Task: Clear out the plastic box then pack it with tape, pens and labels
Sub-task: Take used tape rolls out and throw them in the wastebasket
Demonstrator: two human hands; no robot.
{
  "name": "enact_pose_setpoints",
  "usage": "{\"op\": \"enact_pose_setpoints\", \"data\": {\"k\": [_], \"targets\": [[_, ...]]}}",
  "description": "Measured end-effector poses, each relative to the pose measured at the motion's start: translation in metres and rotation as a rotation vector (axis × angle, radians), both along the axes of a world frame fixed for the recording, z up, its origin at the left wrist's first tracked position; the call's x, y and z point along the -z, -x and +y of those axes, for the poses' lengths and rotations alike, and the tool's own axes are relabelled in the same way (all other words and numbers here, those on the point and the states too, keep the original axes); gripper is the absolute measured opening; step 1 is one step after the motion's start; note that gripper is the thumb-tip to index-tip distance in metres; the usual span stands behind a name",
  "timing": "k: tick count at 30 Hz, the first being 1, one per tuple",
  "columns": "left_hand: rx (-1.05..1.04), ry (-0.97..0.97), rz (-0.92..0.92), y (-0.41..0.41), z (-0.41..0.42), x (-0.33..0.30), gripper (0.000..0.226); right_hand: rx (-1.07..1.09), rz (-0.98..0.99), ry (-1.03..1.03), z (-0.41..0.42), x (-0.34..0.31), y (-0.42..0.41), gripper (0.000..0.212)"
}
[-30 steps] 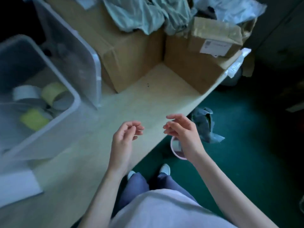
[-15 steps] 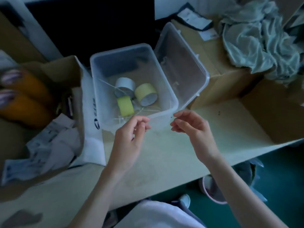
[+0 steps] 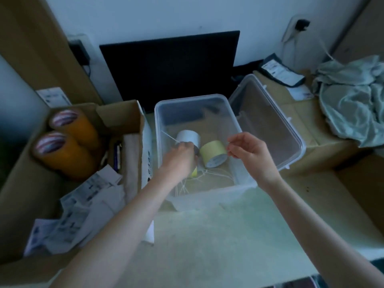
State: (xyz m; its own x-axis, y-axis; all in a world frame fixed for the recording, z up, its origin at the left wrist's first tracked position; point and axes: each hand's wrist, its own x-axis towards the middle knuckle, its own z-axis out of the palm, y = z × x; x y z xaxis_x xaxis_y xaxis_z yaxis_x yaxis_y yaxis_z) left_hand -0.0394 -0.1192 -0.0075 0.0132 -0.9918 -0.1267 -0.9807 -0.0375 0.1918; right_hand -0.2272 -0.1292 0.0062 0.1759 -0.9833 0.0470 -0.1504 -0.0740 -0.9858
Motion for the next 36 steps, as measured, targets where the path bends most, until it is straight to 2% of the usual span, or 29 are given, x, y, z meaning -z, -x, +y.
{"op": "enact_pose_setpoints", "data": {"k": [4,7,12,17,21,24,28,31,34,36], "targets": [[-0.121,-0.229,-0.118,0.007,-0.039,0.034,0.052,-0.051,0.151,0.079,-0.03,0.002,0.002,0.023],[-0.166,-0.3,-0.14,0.003,-0.051,0.066,0.07,-0.072,0.225,0.118,-0.046,0.005,0.004,0.025],[-0.274,-0.304,-0.129,0.015,-0.05,0.077,0.073,-0.108,0.306,0.168,-0.064,0.008,0.006,0.022],[-0.272,-0.319,-0.044,0.014,-0.054,0.064,0.069,-0.162,0.349,0.137,-0.08,0.014,-0.001,0.023],[-0.322,-0.132,0.094,0.002,-0.045,0.026,0.053,-0.266,0.488,0.144,-0.099,0.009,-0.01,0.025],[-0.34,0.078,0.264,-0.007,-0.02,0.0,0.055,-0.363,0.696,0.183,-0.115,0.009,-0.015,0.045],[-0.402,0.412,0.657,-0.013,0.014,0.006,0.059,-0.451,0.934,0.215,-0.123,0.019,-0.029,0.062],[-0.412,0.537,0.839,-0.012,0.028,0.014,0.06,-0.576,1.169,0.232,-0.117,0.034,-0.041,0.076],[-0.433,0.626,0.911,-0.011,0.03,0.011,0.05,-0.714,1.302,0.257,-0.112,0.052,-0.046,0.088],[-0.431,0.616,0.933,-0.013,0.03,0.011,0.049,-0.751,1.382,0.251,-0.111,0.063,-0.047,0.086]]}}
